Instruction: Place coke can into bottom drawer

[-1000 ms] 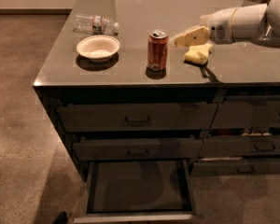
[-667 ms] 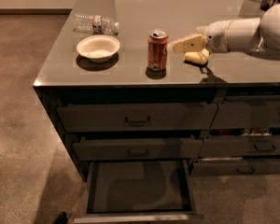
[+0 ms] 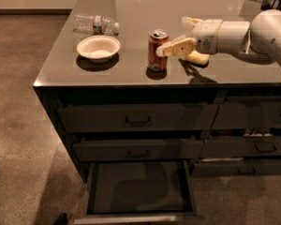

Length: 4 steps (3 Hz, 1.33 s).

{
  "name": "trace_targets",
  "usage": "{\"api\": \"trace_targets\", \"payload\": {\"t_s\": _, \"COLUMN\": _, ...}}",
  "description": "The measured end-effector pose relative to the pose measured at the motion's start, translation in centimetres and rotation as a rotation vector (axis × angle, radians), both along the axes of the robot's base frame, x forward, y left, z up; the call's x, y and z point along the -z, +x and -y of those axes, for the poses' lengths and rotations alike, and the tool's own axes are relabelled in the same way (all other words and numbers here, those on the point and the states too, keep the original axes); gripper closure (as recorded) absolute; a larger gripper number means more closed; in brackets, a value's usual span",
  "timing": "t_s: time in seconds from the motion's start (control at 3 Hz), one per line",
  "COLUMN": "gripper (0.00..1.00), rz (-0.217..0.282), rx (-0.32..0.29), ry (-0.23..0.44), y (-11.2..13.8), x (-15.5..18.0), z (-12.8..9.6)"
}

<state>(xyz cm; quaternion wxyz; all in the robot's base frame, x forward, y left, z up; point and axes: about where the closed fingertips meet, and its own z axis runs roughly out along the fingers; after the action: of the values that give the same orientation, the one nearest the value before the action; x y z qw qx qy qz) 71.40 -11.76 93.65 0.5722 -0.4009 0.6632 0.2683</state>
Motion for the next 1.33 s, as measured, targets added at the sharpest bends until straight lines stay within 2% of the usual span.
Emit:
{"api": "trace_targets", "payload": {"t_s": 0.33, "gripper": 0.0, "rz": 0.079, "rx": -0.067, "ry": -0.031, "y": -0.4, "x": -0.6, "z": -1.9}}
{"api": "trace_targets", "payload": {"t_s": 0.67, "gripper": 0.0, "rz": 0.081, "rx": -0.107, "ry": -0.082, "y": -0.1, "x": 0.1, "z": -3.6}}
{"api": "trace_targets", "payload": {"t_s": 1.0, "gripper": 0.0, "rz": 0.046, "rx": -0.122, "ry": -0.092, "y": 0.3, "x": 1.0, "z": -4.2}}
{"api": "trace_targets", "payload": {"t_s": 1.33, "gripper": 0.19, "rz": 0.004, "rx": -0.136, "ry": -0.088, "y": 0.6, "x": 1.6, "z": -4.7}}
